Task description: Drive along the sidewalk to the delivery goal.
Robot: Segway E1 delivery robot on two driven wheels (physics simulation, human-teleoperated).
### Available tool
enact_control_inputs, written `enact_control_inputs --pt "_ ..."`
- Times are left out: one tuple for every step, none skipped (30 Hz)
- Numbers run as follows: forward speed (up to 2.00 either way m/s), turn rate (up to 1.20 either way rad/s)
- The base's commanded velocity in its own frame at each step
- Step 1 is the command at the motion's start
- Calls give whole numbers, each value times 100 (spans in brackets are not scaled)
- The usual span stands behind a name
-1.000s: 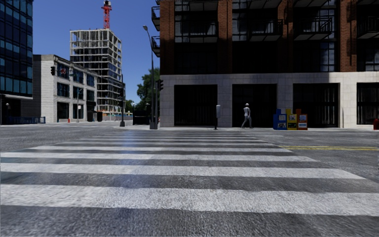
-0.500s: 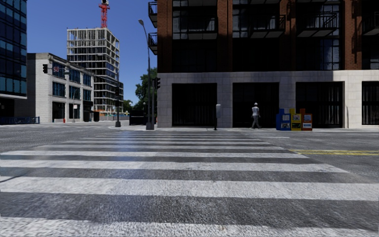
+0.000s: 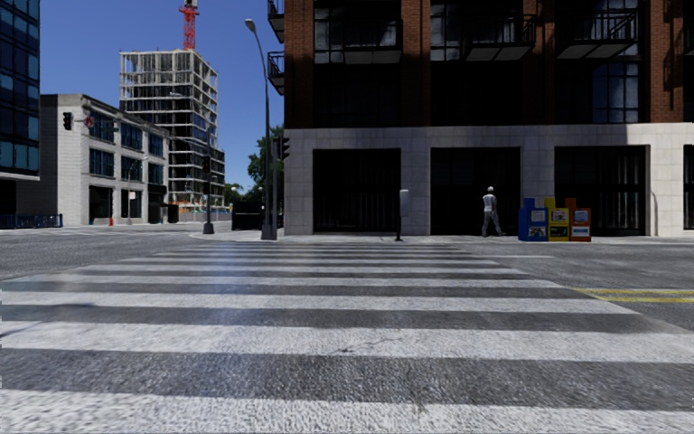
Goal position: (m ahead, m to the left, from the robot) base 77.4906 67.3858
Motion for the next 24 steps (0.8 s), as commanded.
enact_control_inputs --pt "197 0" --pt "197 0" --pt "197 0" --pt "197 0" --pt "197 0" --pt "197 0" --pt "197 0" --pt "197 0" --pt "197 0" --pt "197 0" --pt "197 0" --pt "197 0" --pt "197 0" --pt "197 0" --pt "197 0" --pt "197 0" --pt "197 0" --pt "197 0" --pt "197 0" --pt "197 0" --pt "197 0" --pt "197 0" --pt "197 0" --pt "197 0"
